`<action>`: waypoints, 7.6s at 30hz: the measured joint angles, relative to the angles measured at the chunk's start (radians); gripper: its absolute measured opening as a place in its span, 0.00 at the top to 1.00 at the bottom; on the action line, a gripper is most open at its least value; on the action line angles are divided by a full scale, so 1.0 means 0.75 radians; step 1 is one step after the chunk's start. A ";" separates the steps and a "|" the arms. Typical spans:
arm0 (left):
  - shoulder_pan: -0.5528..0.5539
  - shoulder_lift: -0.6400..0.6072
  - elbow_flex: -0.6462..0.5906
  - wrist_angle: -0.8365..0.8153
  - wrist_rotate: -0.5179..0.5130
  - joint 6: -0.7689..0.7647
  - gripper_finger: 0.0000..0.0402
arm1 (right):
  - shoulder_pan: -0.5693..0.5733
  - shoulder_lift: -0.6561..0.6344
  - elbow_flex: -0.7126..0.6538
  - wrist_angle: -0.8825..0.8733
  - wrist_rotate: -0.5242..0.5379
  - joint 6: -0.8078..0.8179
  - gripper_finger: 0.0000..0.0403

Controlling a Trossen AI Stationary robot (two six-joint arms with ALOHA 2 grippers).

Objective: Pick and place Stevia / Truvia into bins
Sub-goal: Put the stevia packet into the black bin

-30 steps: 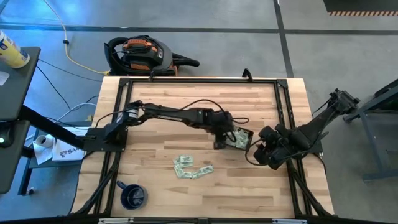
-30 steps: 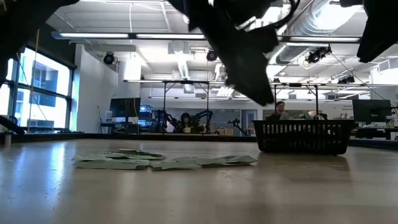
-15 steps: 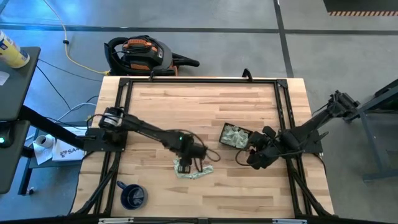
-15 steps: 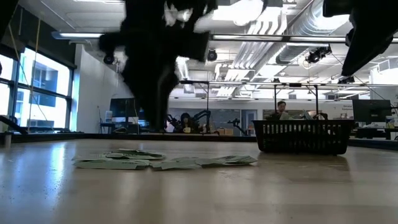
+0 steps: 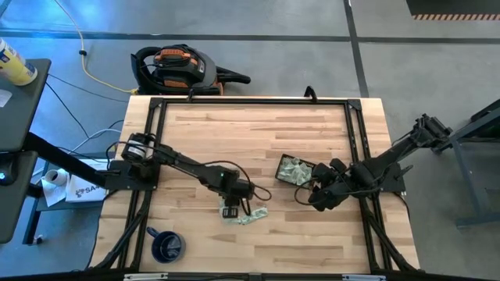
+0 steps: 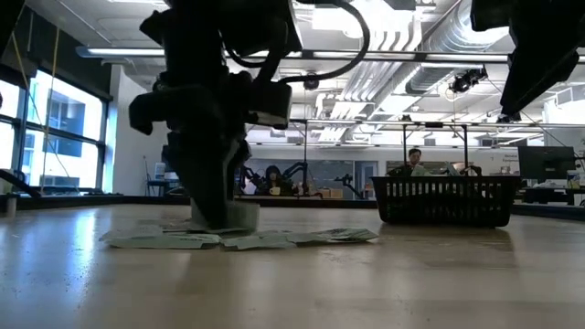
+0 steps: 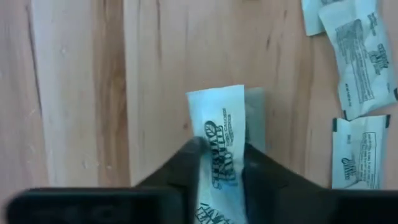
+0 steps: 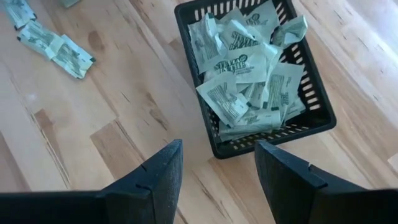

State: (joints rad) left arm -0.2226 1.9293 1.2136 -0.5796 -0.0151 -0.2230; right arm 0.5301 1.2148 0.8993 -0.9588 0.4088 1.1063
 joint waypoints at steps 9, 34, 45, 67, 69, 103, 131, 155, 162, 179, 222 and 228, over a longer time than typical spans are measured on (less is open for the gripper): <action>0.127 -0.088 0.265 -0.122 0.067 0.049 0.92 | 0.001 0.000 0.001 0.001 -0.001 0.025 0.53; 0.314 0.371 1.049 -0.484 0.194 0.213 0.42 | 0.247 0.020 0.092 -0.115 0.065 0.250 0.53; 0.022 -0.291 0.135 -0.174 -0.030 -0.262 0.44 | -0.047 0.338 0.092 0.572 -0.249 -0.698 0.46; -0.254 -0.783 -0.470 -0.101 -0.380 -0.767 0.51 | -0.200 0.935 0.093 1.383 -0.368 -1.137 0.56; -0.254 -0.783 -0.470 -0.102 -0.380 -0.748 0.51 | -0.207 0.951 0.095 1.385 -0.380 -1.121 0.57; -0.077 -0.576 -0.469 0.051 -0.185 -0.580 0.51 | -0.535 0.129 0.095 0.005 -0.349 -0.528 0.92; -0.026 -0.235 -0.430 0.383 -0.433 -0.290 0.93 | -0.258 -0.074 0.014 -0.008 0.061 -0.106 0.43; 0.328 0.436 0.994 0.125 0.033 0.295 0.65 | -0.004 -0.331 0.014 -0.351 0.063 0.261 0.60; 0.253 0.341 1.097 -0.587 0.004 0.284 0.49 | -0.012 -0.315 -0.029 -0.171 -0.001 0.050 0.52; -0.337 -0.472 -0.294 0.066 -0.157 -0.360 0.57 | -0.373 0.067 -0.083 0.568 -0.407 -0.727 0.46; -0.048 -0.375 -0.069 0.080 -0.211 0.475 0.94 | -0.173 -0.083 0.300 0.109 0.245 -0.404 0.46; 0.196 -0.191 0.157 0.473 -0.109 0.540 0.94 | -0.022 -0.107 0.428 -0.439 0.321 -0.070 0.46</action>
State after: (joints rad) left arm -0.0754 1.7864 1.3317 -0.2252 -0.0972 0.1818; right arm 0.5134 1.1344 1.2202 -1.2878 0.6495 1.0541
